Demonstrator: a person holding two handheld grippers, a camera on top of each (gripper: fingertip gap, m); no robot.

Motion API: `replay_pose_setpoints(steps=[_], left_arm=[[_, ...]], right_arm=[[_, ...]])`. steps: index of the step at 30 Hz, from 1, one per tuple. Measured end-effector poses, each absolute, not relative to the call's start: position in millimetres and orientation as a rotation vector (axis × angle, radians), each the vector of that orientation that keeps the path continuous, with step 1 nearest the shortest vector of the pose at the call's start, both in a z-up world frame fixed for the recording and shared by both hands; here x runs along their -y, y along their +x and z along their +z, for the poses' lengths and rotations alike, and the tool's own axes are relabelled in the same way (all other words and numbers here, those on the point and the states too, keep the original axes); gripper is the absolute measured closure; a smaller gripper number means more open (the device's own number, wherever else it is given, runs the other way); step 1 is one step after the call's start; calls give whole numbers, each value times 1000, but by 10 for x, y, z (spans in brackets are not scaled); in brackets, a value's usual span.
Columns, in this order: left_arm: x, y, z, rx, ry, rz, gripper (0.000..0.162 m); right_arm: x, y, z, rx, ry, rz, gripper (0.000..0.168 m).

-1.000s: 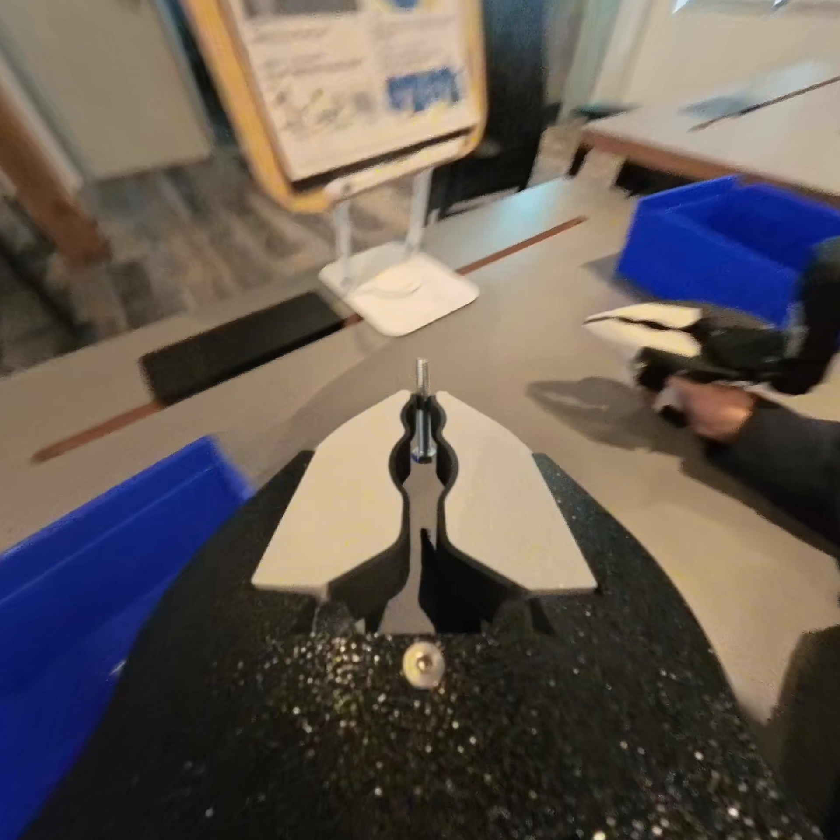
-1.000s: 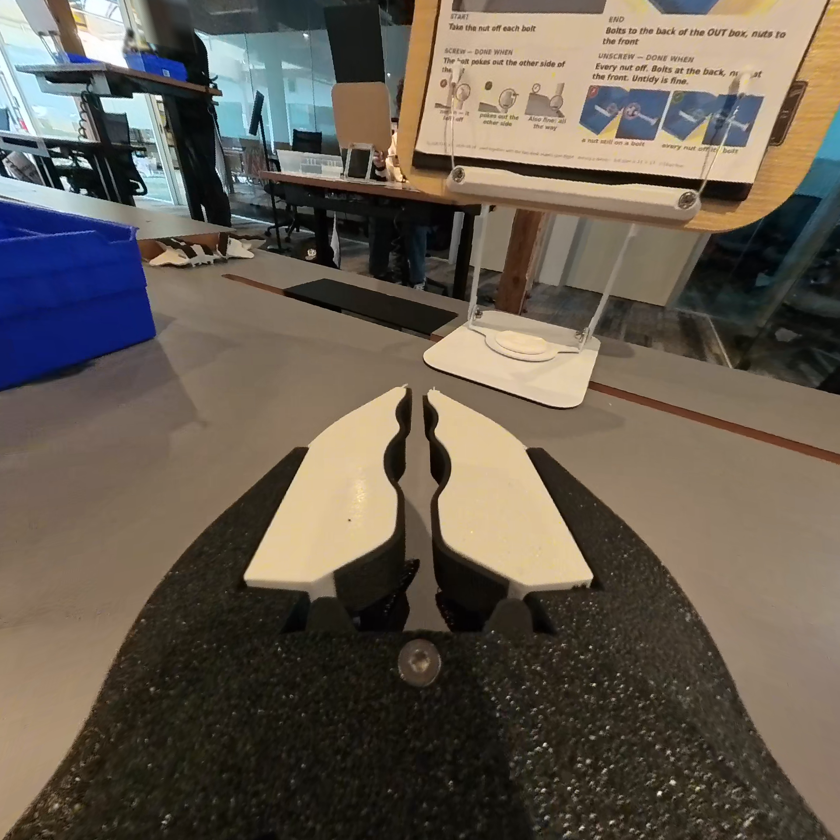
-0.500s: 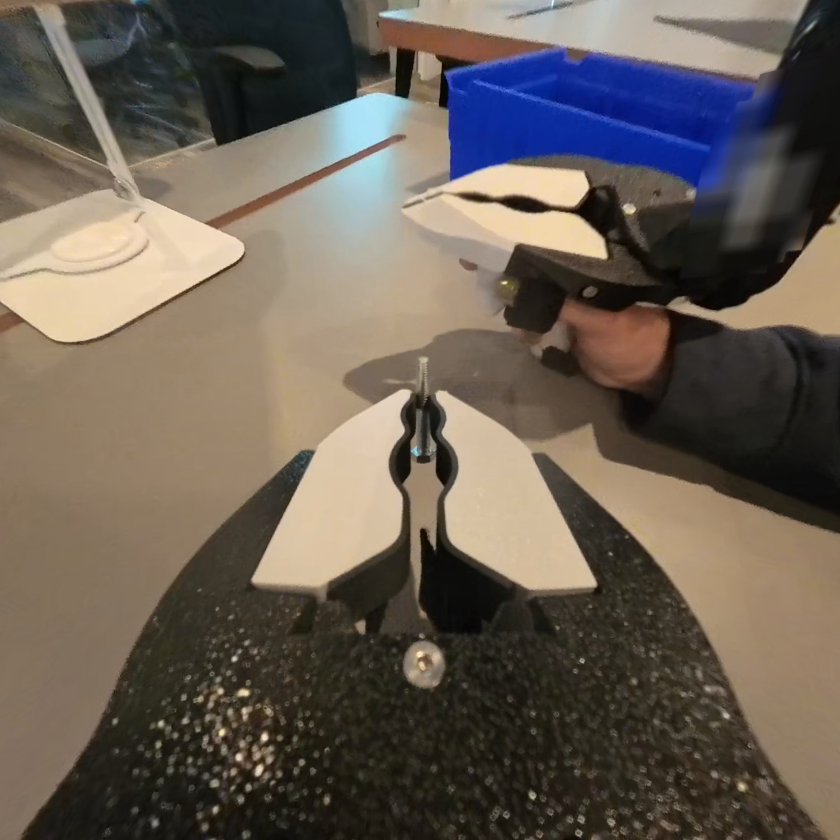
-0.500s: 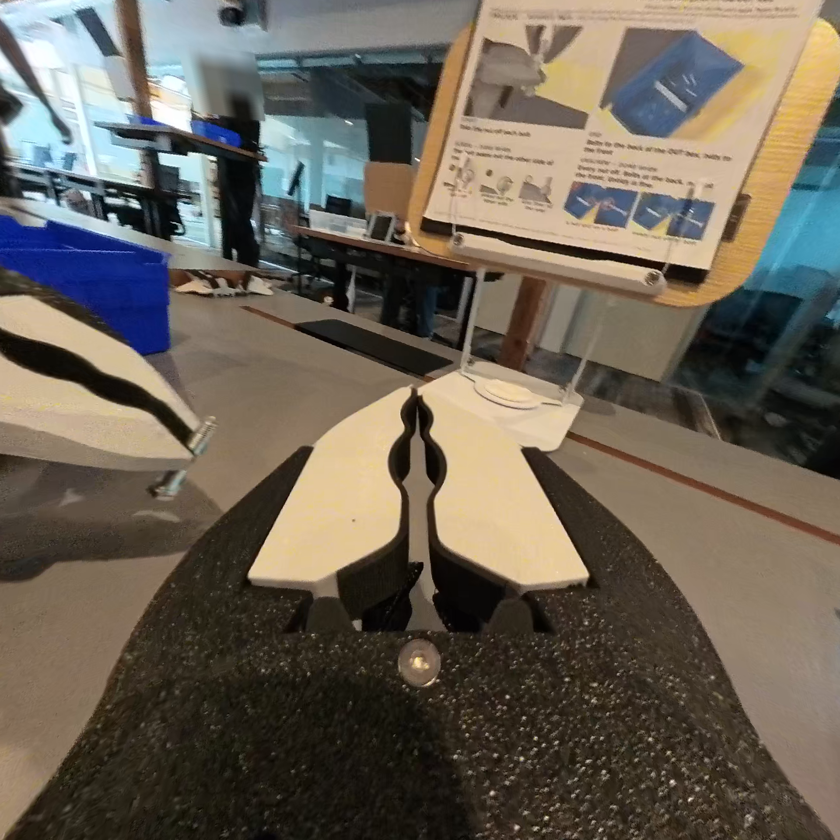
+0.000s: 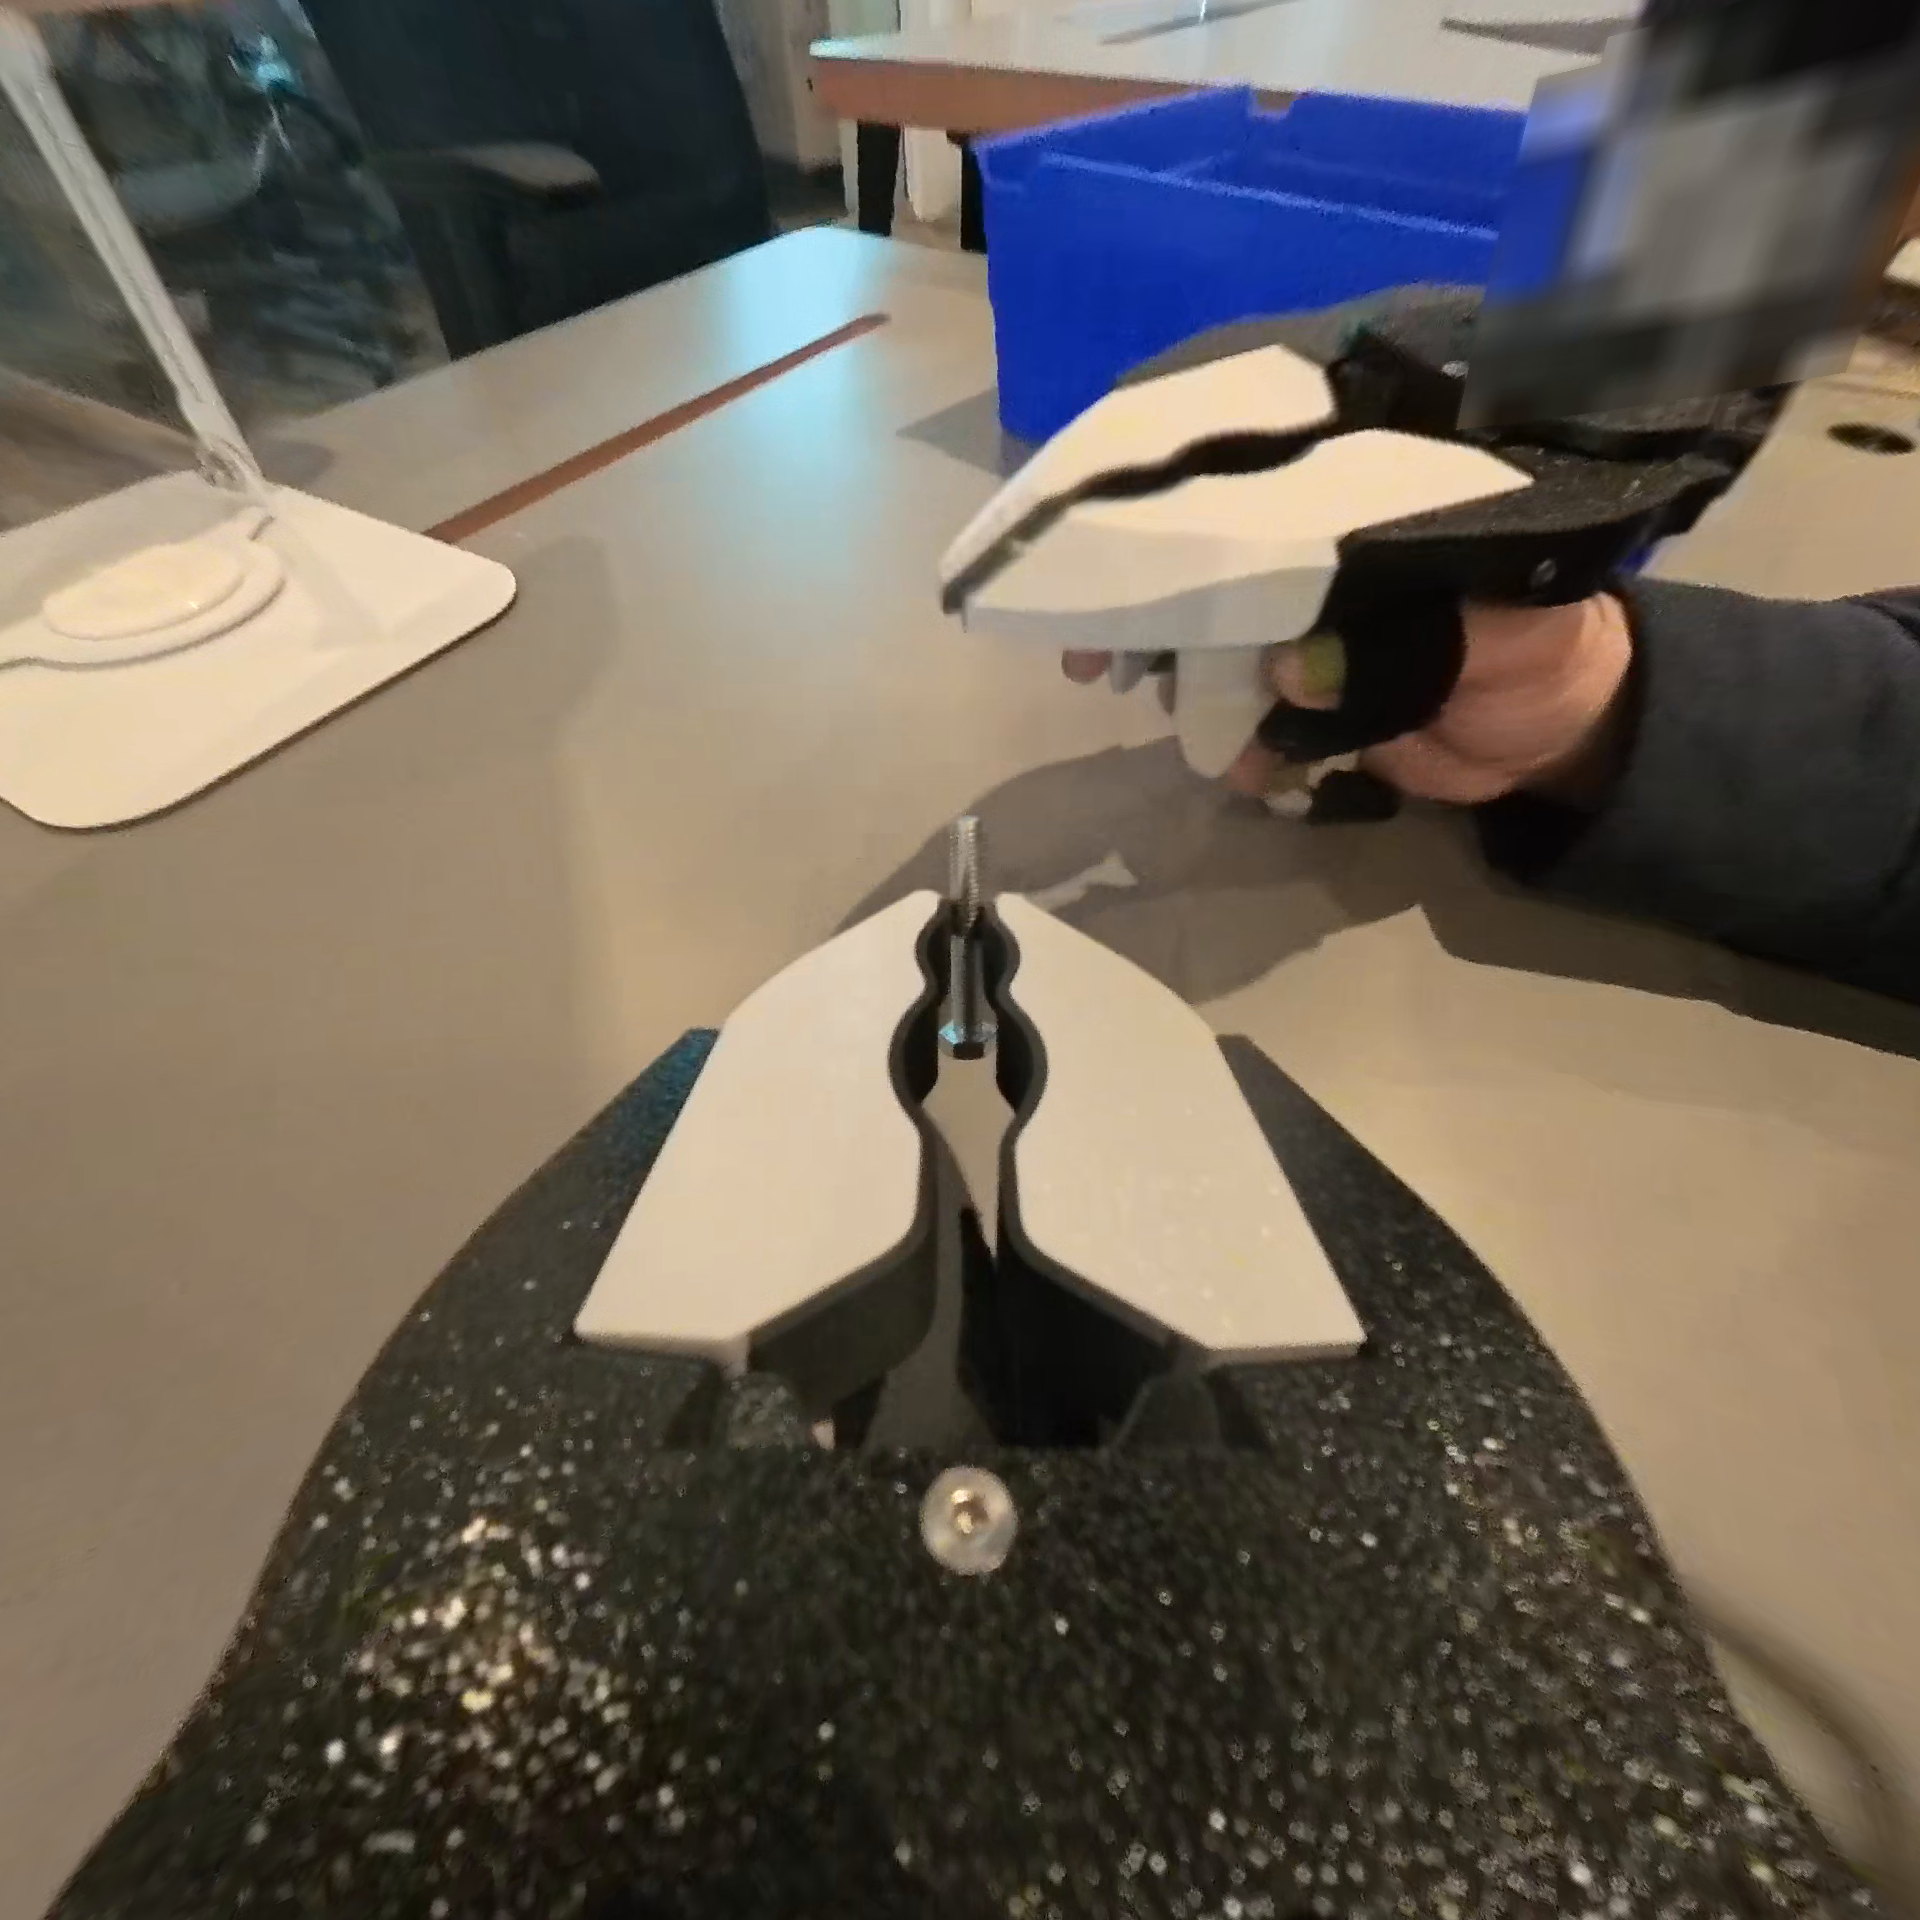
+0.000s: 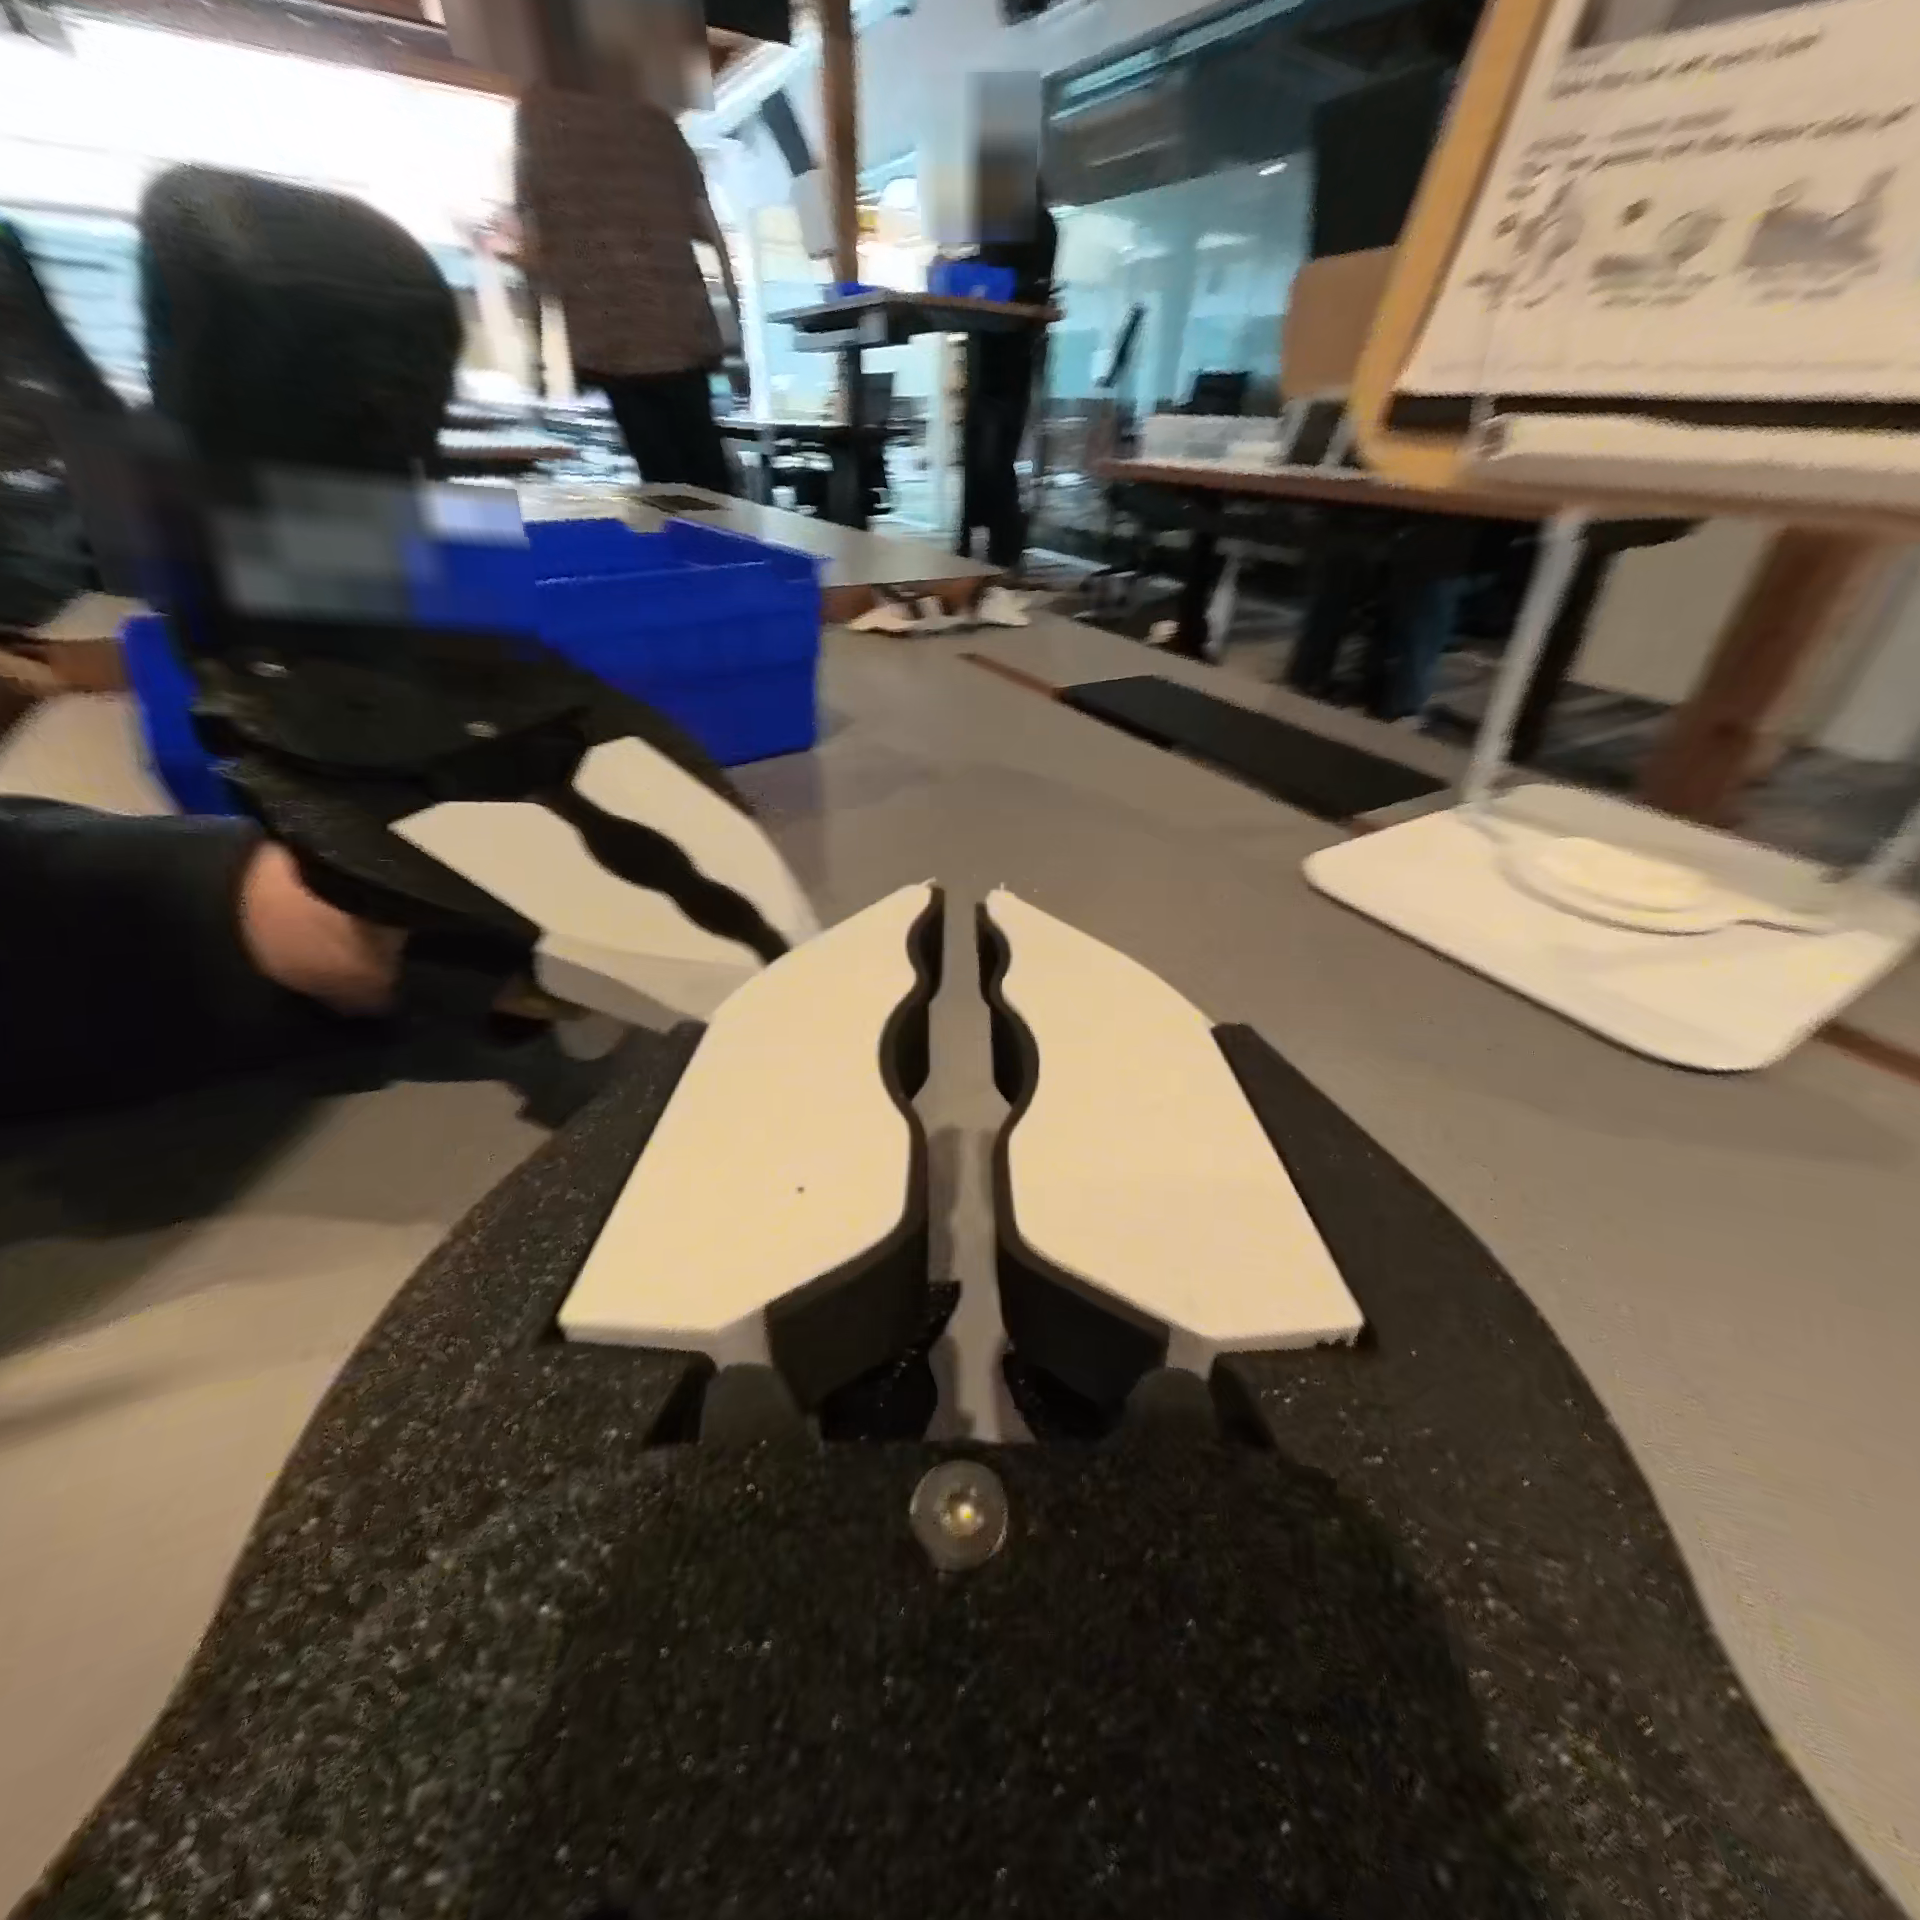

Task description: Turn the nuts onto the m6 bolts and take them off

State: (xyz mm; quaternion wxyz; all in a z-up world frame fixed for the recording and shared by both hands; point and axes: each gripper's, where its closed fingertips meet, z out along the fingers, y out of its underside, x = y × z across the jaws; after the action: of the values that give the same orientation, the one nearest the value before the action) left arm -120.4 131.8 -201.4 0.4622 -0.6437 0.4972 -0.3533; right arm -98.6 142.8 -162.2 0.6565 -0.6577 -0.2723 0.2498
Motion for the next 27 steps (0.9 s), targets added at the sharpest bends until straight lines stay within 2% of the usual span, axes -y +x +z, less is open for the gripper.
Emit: replay_pose_setpoints(steps=[3,6,24,25,27], left_arm=[[-1282,-1241,-1916,-1195,-1504,-912,157],[-1238,-1257,-1869,-1197,-1461,-945,157],[-1177,-1246,-1881,-1245,-1421,-919,156],[-1211,-1264,-1888,-1233,-1436,-891,153],[-1274,-1328,-1880,-1232,-1452,-825,130]], right_arm=[[-1312,-1138,-1709,702,-1553,753,150],[-1248,-1239,-1746,746,-1577,825,147],[-1195,-1326,-1770,770,-1598,893,163],[-1219,-1312,-1780,758,-1611,873,163],[-1298,-1251,-1849,739,-1668,779,163]])
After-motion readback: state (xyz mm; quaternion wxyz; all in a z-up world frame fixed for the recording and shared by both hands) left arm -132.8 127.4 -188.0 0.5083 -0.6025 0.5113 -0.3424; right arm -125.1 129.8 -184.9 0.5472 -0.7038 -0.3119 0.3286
